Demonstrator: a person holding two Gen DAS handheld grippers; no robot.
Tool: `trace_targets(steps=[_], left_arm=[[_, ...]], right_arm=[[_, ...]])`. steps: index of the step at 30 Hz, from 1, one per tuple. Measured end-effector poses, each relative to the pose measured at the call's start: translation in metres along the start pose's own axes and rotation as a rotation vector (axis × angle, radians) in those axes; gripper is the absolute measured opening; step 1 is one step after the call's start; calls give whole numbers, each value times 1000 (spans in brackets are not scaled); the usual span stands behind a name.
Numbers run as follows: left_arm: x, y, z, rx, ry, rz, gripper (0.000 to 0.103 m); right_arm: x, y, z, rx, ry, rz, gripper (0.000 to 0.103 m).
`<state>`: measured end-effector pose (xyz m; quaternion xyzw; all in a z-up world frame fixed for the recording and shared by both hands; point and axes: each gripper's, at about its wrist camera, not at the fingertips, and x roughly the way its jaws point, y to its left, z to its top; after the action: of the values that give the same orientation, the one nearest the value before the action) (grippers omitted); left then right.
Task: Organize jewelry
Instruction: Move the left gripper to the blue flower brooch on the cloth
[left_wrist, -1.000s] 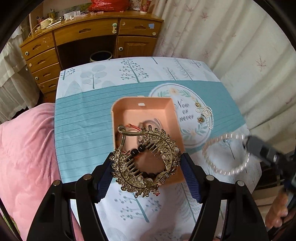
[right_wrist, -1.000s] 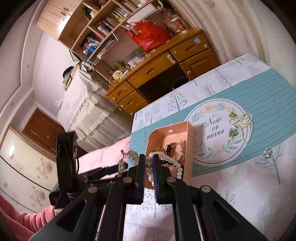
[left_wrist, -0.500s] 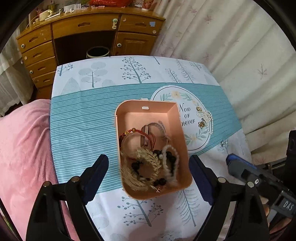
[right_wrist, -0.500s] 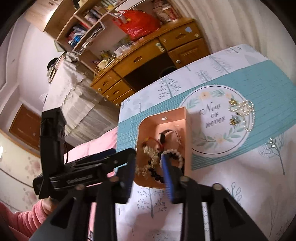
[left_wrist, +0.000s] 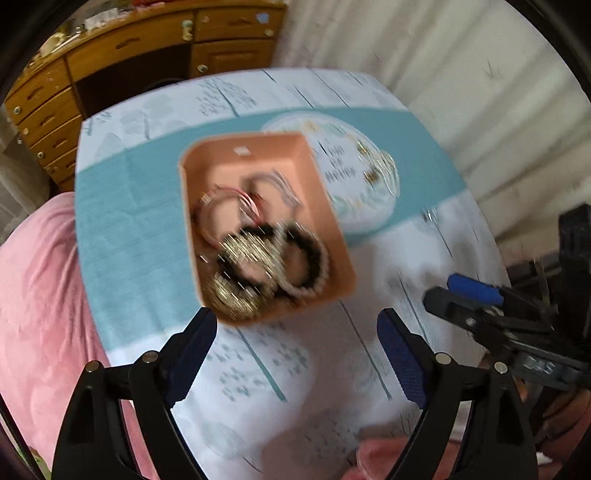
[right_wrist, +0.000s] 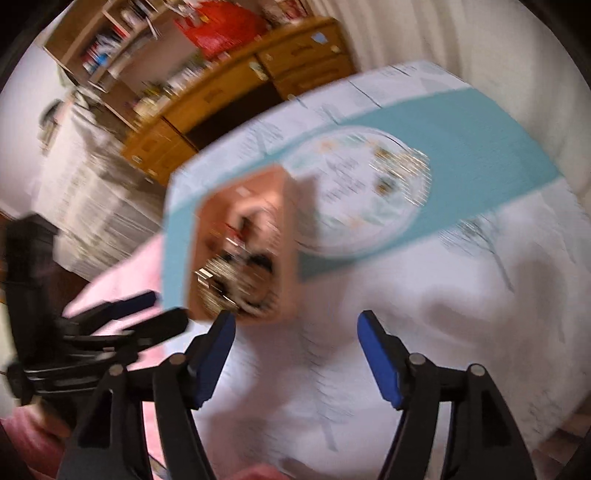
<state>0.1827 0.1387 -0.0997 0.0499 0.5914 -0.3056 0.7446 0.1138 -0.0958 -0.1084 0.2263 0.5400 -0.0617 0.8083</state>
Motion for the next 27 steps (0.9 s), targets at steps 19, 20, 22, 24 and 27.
trace_targets(steps=[19,20,22,24,27], left_arm=[[53,-121,22,19,79,93,87],[56,-126,28,-1,69,103,87],[62,-131,37,-35,44,119,87],[68,-135,48,-64,24,107,87],[83,-140,65,-103,-4,120,86]], right_arm=[[-10,-91,-19,-226,89,-237,69],[-10,-95,-16,-238,92,-230,69],[-9,-101,-10,-276,95,-211,69],[-8,-107,-5,-346,94,-201,69],[-6,-112,-1,-453,94,-193,69]])
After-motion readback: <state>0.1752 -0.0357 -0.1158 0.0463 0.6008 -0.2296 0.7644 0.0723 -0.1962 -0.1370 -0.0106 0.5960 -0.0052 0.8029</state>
